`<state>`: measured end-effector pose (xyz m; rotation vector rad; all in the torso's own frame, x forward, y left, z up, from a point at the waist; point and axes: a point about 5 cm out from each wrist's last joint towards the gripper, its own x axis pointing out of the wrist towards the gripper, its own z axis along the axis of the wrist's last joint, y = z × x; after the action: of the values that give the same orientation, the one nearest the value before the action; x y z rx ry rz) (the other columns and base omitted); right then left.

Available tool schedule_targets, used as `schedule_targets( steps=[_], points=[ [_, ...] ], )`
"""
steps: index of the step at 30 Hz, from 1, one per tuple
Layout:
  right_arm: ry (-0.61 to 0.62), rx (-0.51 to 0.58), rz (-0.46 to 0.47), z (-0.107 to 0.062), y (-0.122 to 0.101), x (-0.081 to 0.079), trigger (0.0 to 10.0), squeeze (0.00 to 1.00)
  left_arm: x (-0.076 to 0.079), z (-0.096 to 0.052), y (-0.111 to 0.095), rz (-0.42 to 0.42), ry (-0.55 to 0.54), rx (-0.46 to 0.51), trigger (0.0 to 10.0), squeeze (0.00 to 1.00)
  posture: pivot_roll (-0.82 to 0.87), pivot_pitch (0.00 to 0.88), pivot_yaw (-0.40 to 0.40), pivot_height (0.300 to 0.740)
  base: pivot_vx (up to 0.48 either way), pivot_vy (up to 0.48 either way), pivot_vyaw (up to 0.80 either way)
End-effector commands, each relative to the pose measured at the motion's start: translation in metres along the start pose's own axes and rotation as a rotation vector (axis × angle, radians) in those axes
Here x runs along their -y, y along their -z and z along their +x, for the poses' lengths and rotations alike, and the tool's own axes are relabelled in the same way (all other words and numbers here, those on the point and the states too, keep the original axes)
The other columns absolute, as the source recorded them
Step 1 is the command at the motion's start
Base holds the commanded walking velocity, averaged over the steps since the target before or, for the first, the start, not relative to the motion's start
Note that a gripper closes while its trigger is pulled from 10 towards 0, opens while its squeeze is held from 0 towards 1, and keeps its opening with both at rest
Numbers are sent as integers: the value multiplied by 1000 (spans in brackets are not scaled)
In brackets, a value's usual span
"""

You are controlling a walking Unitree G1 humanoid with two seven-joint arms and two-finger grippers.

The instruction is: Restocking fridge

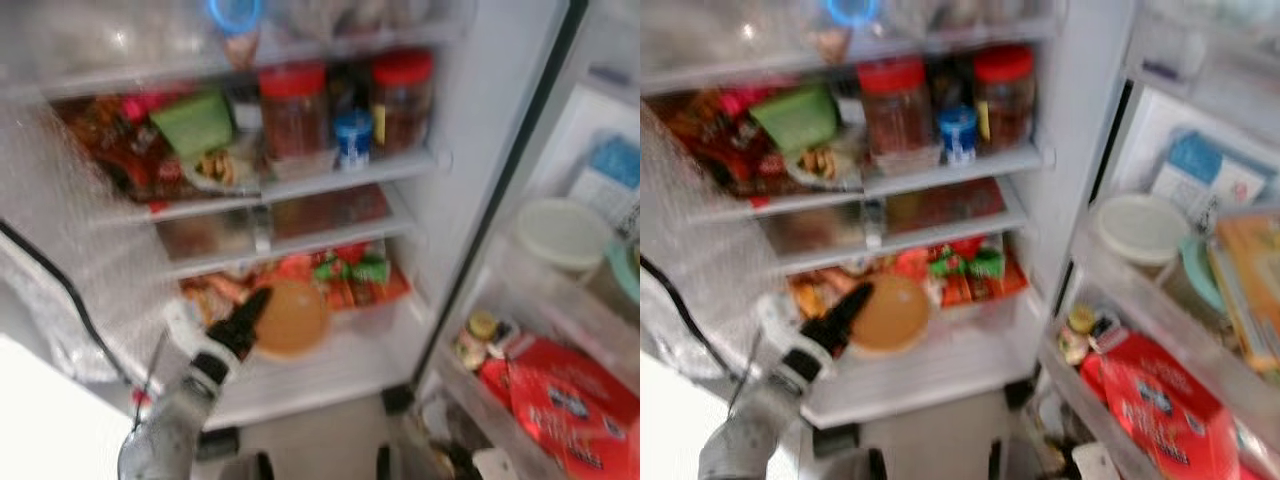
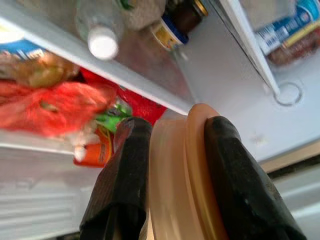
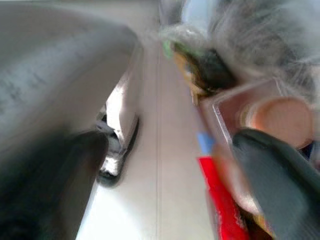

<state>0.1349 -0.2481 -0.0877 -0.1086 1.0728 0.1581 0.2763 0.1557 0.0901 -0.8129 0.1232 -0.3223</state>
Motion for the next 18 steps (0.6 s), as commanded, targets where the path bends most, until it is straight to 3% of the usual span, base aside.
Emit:
schedule_targets(
  steps=[1,18],
  points=[
    [-25,21,-9,3,-6,-6,10000,0,-5,-4,-6,16,-21,17,10000,0,-62,60,34,624,255,0,0],
    [-29,19,-24,3,-6,-6,10000,0,-7,1,-5,1,-19,18,10000,0,-65,62,32,624,254,0,0]
  ],
)
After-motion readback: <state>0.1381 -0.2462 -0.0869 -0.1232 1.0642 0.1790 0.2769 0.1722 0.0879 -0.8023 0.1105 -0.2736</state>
